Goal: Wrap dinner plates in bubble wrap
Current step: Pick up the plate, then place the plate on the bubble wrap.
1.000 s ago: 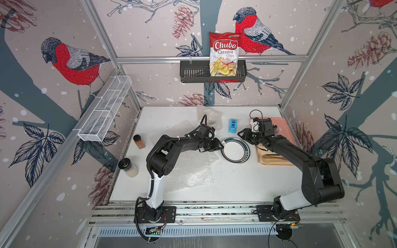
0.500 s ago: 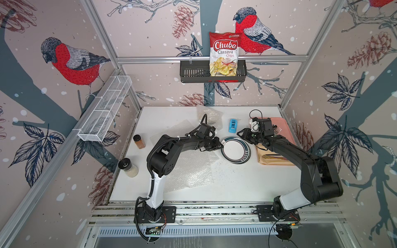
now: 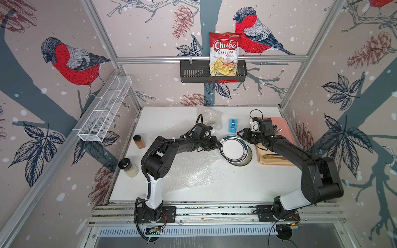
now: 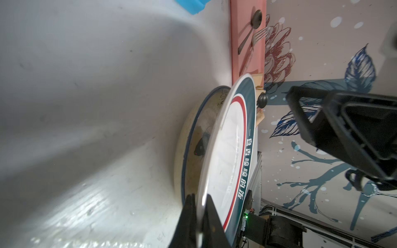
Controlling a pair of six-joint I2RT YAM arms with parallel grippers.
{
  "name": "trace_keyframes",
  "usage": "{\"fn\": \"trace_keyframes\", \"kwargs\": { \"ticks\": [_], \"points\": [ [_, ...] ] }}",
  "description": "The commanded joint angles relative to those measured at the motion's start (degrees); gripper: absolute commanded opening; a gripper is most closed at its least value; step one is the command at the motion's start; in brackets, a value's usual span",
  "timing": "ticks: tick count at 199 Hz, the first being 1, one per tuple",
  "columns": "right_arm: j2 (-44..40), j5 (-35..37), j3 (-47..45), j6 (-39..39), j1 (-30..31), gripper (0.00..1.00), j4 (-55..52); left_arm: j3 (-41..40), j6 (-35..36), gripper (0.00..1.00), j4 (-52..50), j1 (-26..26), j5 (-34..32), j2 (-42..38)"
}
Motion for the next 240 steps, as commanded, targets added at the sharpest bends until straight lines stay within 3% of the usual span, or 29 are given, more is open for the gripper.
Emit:
{"fn": "trace_keyframes", "kwargs": {
  "ticks": [1,21,64,99,146,240],
  "points": [
    [-0.47,-0.98,0.24,0.15,0.27,0.43,1.25,-0.53,-3.22,0.00,6.50,0.55,3.85,-2.18],
    [-0.62,-1.10,0.35,0.49,0.48,0.43,1.68,-3.69,-2.33,0.00,3.91,2.53,1.33,-6.65],
    [2.03,-1.42,2.86,0.63,2.86,0.43,3.18,-21.65,-4.81,0.00,6.51,12.65,0.63,-22.02],
    [6.54,-1.73,7.61,0.37,6.74,0.42,3.44,-31.21,-1.12,0.00,-4.31,23.30,-4.29,-36.11],
    [12.09,-2.64,12.61,0.60,11.36,0.41,3.44,-41.43,1.72,0.00,-9.78,38.52,-3.41,-44.39],
    [15.96,-2.26,16.14,0.34,15.66,0.40,2.32,-47.75,0.91,0.00,-8.47,41.80,-6.71,-47.18]
  ]
}}
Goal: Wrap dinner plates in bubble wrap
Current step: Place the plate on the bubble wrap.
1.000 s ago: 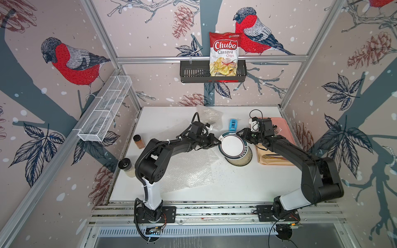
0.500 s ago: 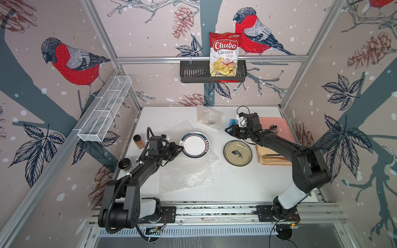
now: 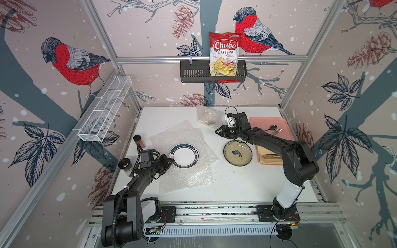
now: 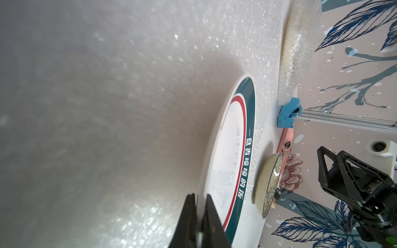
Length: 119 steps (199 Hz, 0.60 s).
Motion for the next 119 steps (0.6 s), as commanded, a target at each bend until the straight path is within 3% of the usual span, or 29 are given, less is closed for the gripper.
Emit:
{"fn": "trace_keyframes", "kwargs": {
  "ticks": [1,61,91,119],
  "points": [
    [0.29,-0.22,0.41,0.09,0.50,0.40,0.13,-1.02,-0.23,0.00,2.52,0.67,-1.00,-0.47],
    [1.33,-0.39,0.87,0.15,1.46,0.39,0.21,-1.19,0.03,0.00,0.53,1.15,-3.40,0.00],
    [1.23,0.24,0.92,-0.23,1.88,0.39,-0.27,0.38,0.17,0.32,-6.78,1.08,-7.95,-0.16],
    [0.89,2.65,1.56,-1.87,2.93,0.39,-1.94,4.27,-1.04,0.51,-16.89,1.12,-15.23,-2.96]
  ]
}}
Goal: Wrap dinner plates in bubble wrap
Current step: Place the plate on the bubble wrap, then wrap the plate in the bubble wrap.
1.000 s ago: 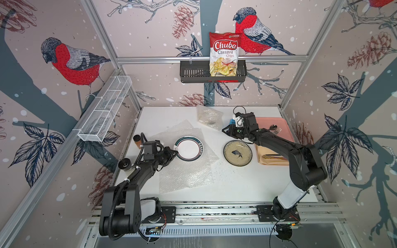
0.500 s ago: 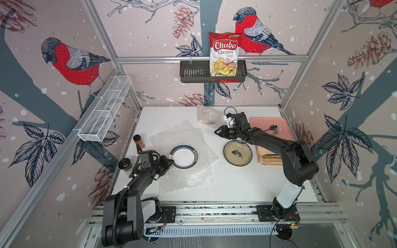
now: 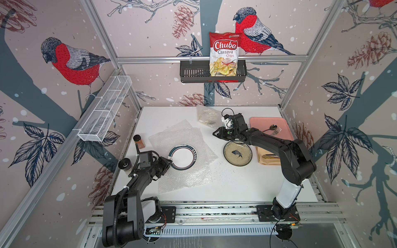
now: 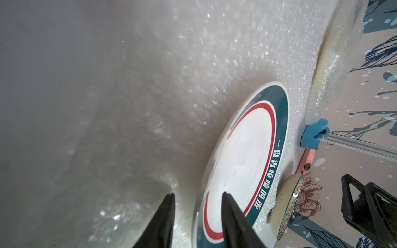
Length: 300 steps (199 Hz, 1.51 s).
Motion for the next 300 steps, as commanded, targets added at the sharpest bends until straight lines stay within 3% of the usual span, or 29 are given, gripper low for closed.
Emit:
{"fn": "trace_keyframes", "kwargs": {
  "ticks": [1,32,92,114,135,212,262,300],
  "points": [
    [-0.38,2.49,1.05,-1.81,1.00,0.39,-1.42,2.78,-0.71,0.51,-9.74,0.07,-8.28,-2.08],
    [0.54,3.20,2.12,-2.61,2.48,0.39,-2.01,3.22,-5.73,0.59,-17.15,0.00,-16.54,-6.18],
    [2.80,0.01,2.69,-1.90,2.71,0.39,1.67,5.30,-13.85,0.53,-31.26,-8.08,-30.24,-9.18],
    [3.74,-1.65,3.38,-1.89,2.73,0.39,2.66,4.54,-21.42,0.52,-36.21,-13.06,-32.39,-11.35],
    [4.09,-3.03,3.35,-1.77,2.66,0.39,3.92,2.08,-26.28,0.51,-38.47,-14.54,-30.76,-13.82],
    [5.28,-6.44,2.45,-1.75,1.65,0.39,6.45,6.82,-27.03,0.55,-47.11,-19.01,-34.05,-8.15],
    [6.34,-7.72,3.15,-2.53,0.87,0.39,5.59,1.12,-26.12,0.45,-35.21,-19.35,-27.61,-2.18],
    [6.55,-7.40,3.44,-2.63,0.42,0.39,4.94,4.19,-24.60,0.20,-30.85,-19.49,-27.69,1.04]
  ]
}}
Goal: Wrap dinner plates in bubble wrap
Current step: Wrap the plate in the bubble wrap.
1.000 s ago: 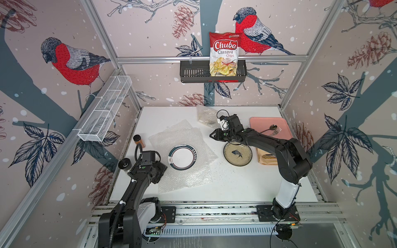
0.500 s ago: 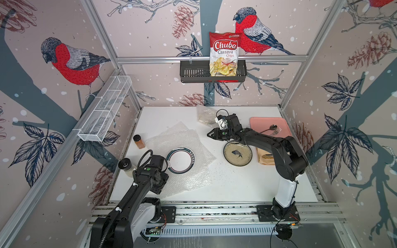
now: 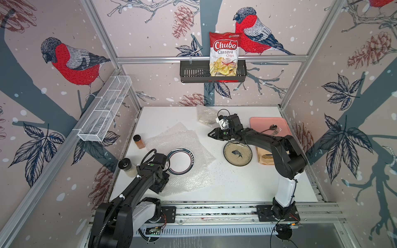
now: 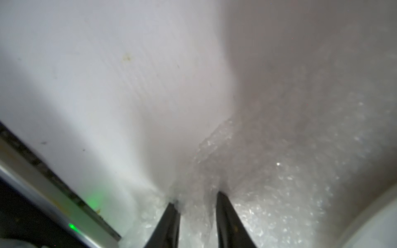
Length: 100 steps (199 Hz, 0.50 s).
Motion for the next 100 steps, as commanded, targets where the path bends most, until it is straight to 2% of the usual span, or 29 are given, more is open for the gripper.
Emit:
{"fn": "trace_keyframes", "kwargs": {
  "ticks": [1,41,100],
  "points": [
    [0.31,-0.67,0.71,-0.89,-0.10,0.39,0.08,-0.71,0.91,0.19,8.86,-0.14,2.36,3.63],
    [0.55,-0.27,1.44,-1.55,0.21,0.39,-1.07,8.63,3.28,0.13,9.07,-1.90,4.32,8.33],
    [1.97,-2.00,3.52,-10.77,5.41,0.41,-5.77,16.63,2.53,0.15,13.31,-4.33,11.76,13.80]
  ]
}}
